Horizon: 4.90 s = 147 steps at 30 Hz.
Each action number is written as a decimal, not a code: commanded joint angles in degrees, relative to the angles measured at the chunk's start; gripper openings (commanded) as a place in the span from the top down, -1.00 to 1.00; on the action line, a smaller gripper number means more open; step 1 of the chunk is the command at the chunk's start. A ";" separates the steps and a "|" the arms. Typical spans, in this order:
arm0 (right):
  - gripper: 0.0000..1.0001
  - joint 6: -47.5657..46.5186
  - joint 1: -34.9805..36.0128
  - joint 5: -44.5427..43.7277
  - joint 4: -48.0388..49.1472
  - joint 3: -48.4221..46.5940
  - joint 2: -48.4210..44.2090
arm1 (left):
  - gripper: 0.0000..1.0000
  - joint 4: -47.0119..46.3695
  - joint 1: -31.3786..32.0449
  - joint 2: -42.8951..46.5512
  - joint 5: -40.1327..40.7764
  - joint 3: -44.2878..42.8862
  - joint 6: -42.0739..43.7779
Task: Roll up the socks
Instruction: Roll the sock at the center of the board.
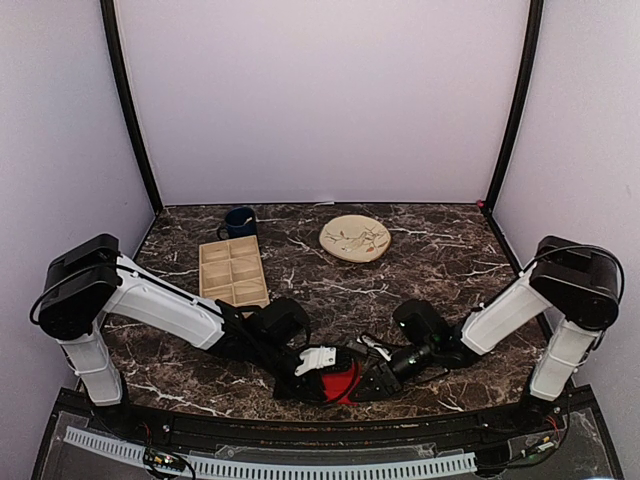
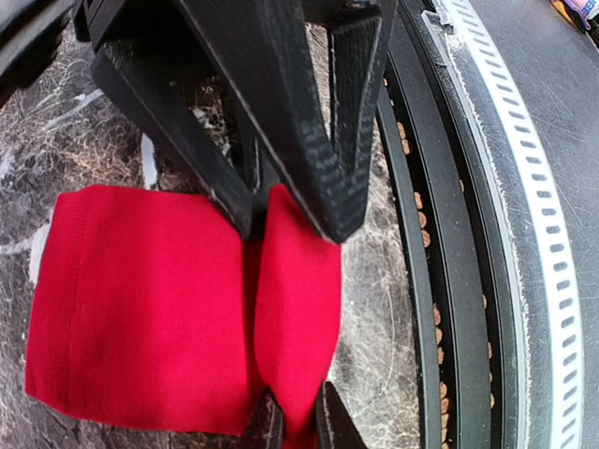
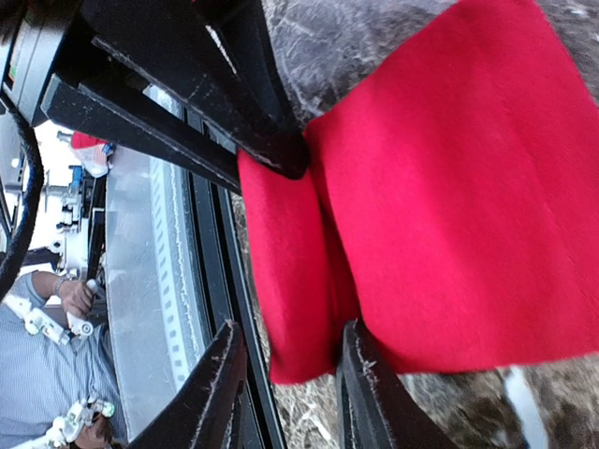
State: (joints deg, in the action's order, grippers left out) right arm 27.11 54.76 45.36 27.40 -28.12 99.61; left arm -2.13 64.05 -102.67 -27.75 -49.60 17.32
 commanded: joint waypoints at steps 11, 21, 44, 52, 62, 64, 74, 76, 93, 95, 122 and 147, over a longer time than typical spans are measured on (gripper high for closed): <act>0.38 0.92 -1.77 -12.23 -6.25 5.55 -6.55 | 0.75 6.13 -1.44 -2.58 -2.54 -1.97 -0.95; 0.38 -2.89 -1.59 -21.44 -10.57 7.78 -17.30 | 0.76 10.57 -3.15 -4.86 -7.49 -5.20 -0.96; 0.39 -10.10 15.50 -47.54 -16.55 6.38 -29.39 | 0.76 28.54 -7.83 -14.76 -18.56 -17.23 3.01; 0.37 -12.77 20.03 -50.25 -17.66 3.90 -28.09 | 0.76 32.79 -8.48 -17.86 -20.34 -20.74 4.02; 0.30 -16.48 24.95 -50.91 -19.27 -1.77 -20.65 | 0.76 34.96 -9.03 -19.45 -21.18 -22.28 4.57; 0.27 -17.19 25.28 -50.78 -19.39 -2.80 -19.25 | 0.76 35.22 -9.11 -19.59 -21.32 -22.44 4.75; 0.20 -19.11 25.39 -51.50 -19.94 -5.61 -14.07 | 0.76 36.14 -9.21 -20.17 -21.67 -23.07 5.31; 0.20 -19.52 25.40 -51.60 -19.91 -6.07 -13.40 | 0.76 36.23 -9.21 -20.24 -21.81 -23.14 5.41; 0.47 -19.82 25.39 -51.54 -19.97 -6.54 -10.27 | 0.76 36.63 -9.38 -20.45 -22.34 -23.25 5.66; 0.61 -19.86 25.39 -51.20 -19.93 -6.58 -9.99 | 0.76 36.67 -9.38 -20.46 -22.48 -23.26 5.66; 1.00 -13.67 18.68 -38.46 -14.79 -1.86 -11.17 | 0.29 26.14 -11.90 -12.31 -20.71 -16.08 -1.79; 1.00 -8.59 11.55 -25.61 -9.58 1.52 -9.46 | 0.13 13.65 -14.44 -4.20 -15.32 -6.59 -7.81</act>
State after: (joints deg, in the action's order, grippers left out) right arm 16.84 68.12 15.86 16.95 -28.01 88.71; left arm 14.37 49.98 -109.51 -47.42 -58.65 11.05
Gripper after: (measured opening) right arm 0.026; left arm 0.424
